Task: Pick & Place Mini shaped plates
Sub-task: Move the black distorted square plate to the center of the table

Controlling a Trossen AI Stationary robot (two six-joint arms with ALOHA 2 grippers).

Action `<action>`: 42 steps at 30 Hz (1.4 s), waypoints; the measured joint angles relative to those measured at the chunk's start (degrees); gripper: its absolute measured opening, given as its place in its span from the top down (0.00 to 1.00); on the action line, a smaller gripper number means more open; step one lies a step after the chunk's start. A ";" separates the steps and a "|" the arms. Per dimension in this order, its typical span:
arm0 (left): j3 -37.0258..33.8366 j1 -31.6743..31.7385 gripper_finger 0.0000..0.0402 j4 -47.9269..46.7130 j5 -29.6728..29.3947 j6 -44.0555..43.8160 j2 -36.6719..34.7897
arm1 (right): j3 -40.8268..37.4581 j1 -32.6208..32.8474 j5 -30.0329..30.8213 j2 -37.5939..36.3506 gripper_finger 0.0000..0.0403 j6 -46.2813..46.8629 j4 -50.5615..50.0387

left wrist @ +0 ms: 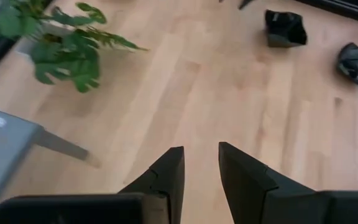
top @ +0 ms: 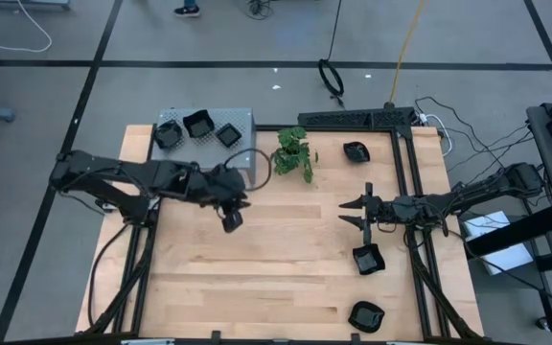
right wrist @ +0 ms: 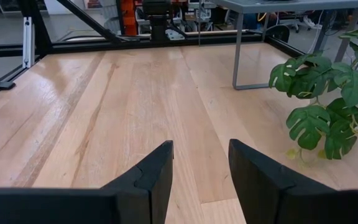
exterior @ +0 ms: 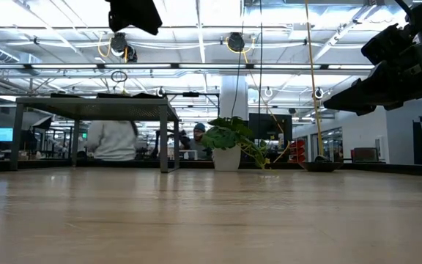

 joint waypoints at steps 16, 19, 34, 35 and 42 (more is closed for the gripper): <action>-0.04 -14.57 0.76 5.24 -1.35 -2.67 0.03 | 0.00 -0.01 0.07 -0.02 0.64 0.02 12.93; -0.04 -16.01 0.76 6.76 -2.86 -2.57 0.01 | 0.00 0.00 0.04 0.02 0.64 0.00 14.59; -0.04 -17.81 0.76 6.76 -9.79 -2.59 0.03 | 1.69 -0.03 -0.20 -0.04 0.64 1.95 13.29; -0.04 -17.79 0.76 6.76 -9.80 -2.59 0.03 | 2.91 -0.03 -0.89 -0.04 0.64 1.96 10.05; -0.07 -17.79 0.76 6.57 -9.80 -3.25 0.01 | 19.66 0.18 -6.13 0.83 0.64 6.08 -31.88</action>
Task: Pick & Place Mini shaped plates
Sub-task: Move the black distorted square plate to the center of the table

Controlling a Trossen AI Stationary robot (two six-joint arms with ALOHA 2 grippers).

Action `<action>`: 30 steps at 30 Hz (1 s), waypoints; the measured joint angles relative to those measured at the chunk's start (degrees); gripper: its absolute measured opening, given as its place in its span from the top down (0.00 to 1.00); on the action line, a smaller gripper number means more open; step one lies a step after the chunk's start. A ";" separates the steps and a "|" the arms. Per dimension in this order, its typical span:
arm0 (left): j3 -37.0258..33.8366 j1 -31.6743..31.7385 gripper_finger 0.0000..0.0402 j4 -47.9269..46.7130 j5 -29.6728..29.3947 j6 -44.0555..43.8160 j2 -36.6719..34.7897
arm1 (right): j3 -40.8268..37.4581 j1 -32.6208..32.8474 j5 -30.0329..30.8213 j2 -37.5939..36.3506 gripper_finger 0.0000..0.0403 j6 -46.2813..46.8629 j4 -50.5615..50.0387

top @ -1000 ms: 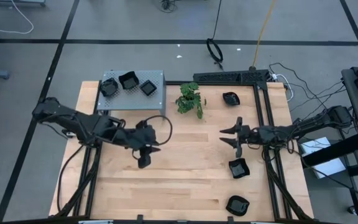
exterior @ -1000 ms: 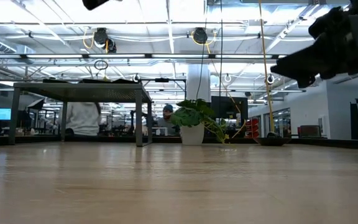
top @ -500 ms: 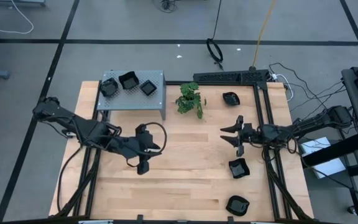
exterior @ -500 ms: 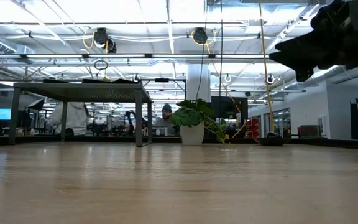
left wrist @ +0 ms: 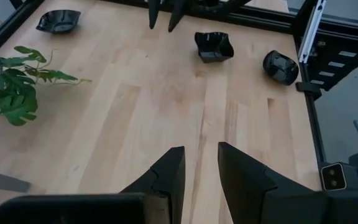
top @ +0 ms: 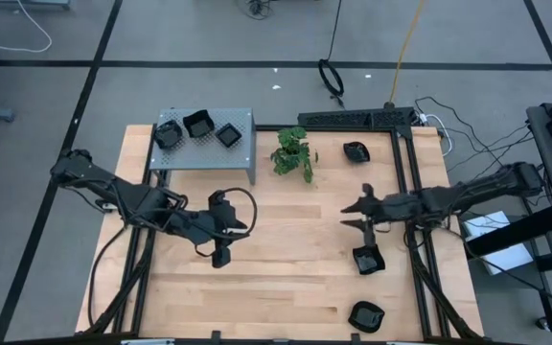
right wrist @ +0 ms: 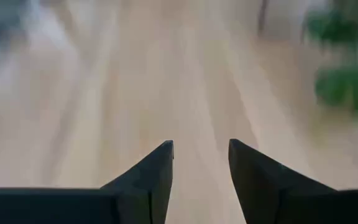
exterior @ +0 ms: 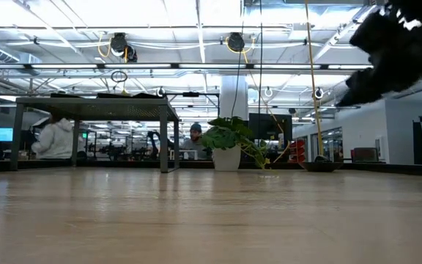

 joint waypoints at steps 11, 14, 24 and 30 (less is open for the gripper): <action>-0.02 -0.04 0.76 -0.32 -0.02 -0.82 0.02 | 12.78 5.16 -20.81 5.64 0.64 15.00 -25.67; -0.02 -0.04 0.76 -0.32 -0.02 -0.73 0.02 | 12.80 6.44 -20.62 8.57 0.64 14.43 -27.74; -0.02 -0.04 0.76 -0.29 -0.03 -0.95 0.02 | 12.82 6.75 -20.67 19.79 0.64 6.68 -28.11; -0.02 -0.04 0.76 -0.29 -0.02 -0.89 0.02 | 12.82 6.73 -20.56 24.51 0.64 3.53 -27.88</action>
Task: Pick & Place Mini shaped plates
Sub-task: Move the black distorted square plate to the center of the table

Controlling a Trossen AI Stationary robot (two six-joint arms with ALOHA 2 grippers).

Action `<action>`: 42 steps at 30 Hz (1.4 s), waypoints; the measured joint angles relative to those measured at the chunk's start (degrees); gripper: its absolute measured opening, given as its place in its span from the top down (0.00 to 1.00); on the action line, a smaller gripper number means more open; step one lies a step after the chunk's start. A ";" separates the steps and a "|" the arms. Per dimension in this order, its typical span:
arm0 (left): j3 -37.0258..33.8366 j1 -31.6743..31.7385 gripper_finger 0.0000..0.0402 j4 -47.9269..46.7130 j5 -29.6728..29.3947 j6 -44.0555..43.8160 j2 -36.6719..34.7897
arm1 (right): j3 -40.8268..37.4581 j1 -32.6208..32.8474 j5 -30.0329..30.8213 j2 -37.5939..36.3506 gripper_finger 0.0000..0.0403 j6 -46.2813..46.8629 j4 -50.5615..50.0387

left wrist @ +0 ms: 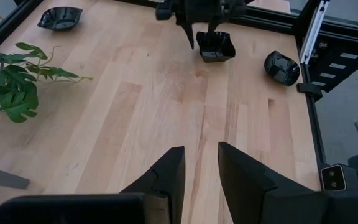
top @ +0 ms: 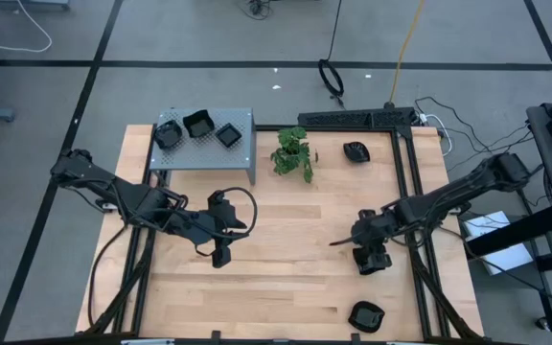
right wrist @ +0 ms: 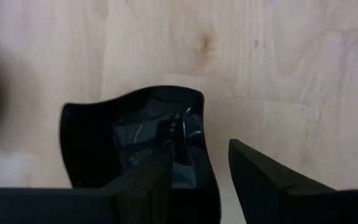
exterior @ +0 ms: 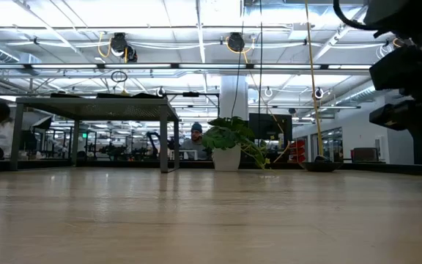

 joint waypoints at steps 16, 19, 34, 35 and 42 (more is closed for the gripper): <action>0.00 0.00 0.76 0.00 0.00 -0.07 0.00 | 0.11 0.17 0.07 8.29 0.86 -6.67 1.35; 0.00 0.00 0.76 0.00 0.00 -0.09 0.00 | 0.11 0.20 -1.05 8.28 0.98 -6.68 1.74; 0.00 0.00 0.76 0.03 0.00 0.00 0.00 | 3.10 -6.68 -3.31 14.61 1.00 -14.94 27.52; 0.00 0.00 0.76 0.07 0.00 0.00 0.00 | 4.63 -7.62 -3.28 16.83 1.00 -16.62 28.50; 0.00 0.00 0.76 0.25 0.00 -0.10 0.00 | 21.92 -13.52 -3.30 34.31 1.00 -28.15 32.02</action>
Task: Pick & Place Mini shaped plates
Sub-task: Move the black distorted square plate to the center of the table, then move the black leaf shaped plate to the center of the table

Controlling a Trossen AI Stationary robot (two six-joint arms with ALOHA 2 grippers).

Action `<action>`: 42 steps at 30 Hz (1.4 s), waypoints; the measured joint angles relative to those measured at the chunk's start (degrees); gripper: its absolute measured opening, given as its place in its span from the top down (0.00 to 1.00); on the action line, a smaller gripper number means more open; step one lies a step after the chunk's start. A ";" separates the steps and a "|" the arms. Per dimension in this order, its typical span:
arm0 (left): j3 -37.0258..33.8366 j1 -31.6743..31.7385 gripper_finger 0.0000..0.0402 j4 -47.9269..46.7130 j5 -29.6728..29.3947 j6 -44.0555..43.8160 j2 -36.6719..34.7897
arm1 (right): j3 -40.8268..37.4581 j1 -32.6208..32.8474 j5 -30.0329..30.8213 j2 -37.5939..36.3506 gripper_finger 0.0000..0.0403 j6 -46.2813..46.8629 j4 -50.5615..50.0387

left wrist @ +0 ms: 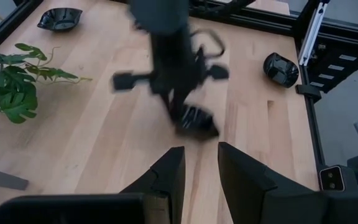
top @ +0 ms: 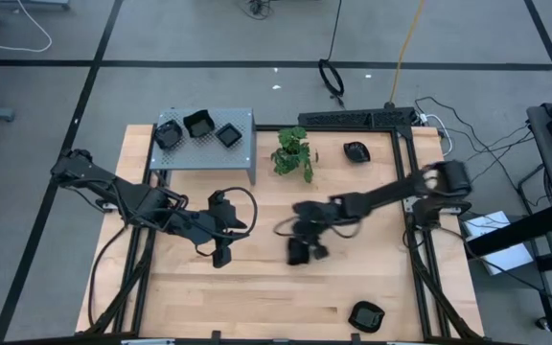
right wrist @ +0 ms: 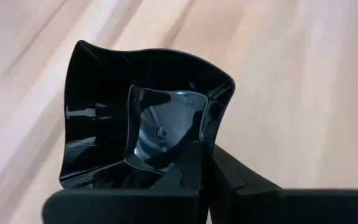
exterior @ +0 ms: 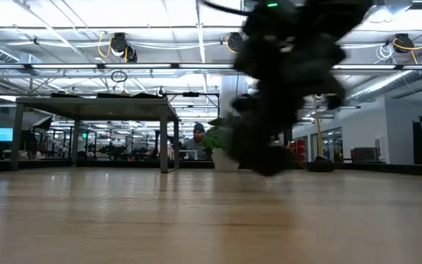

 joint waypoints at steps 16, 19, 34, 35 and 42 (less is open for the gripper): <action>0.00 0.00 0.76 -0.25 0.25 -0.29 0.00 | 26.59 -9.91 -0.13 22.19 1.00 7.54 1.07; 0.00 0.00 0.76 -0.25 0.26 -0.29 0.00 | 26.56 -10.92 -0.14 23.76 1.00 9.73 1.25; 0.00 0.00 0.76 -0.65 0.62 -0.12 0.00 | 26.54 -11.33 0.05 21.00 0.68 5.54 6.12; 0.00 0.00 0.76 -0.69 0.68 -0.12 0.00 | 26.54 -11.33 0.07 19.88 0.65 5.22 4.98; 0.00 0.00 0.76 -1.24 2.90 -0.41 0.00 | 26.50 -11.19 0.09 9.88 0.60 4.98 -10.63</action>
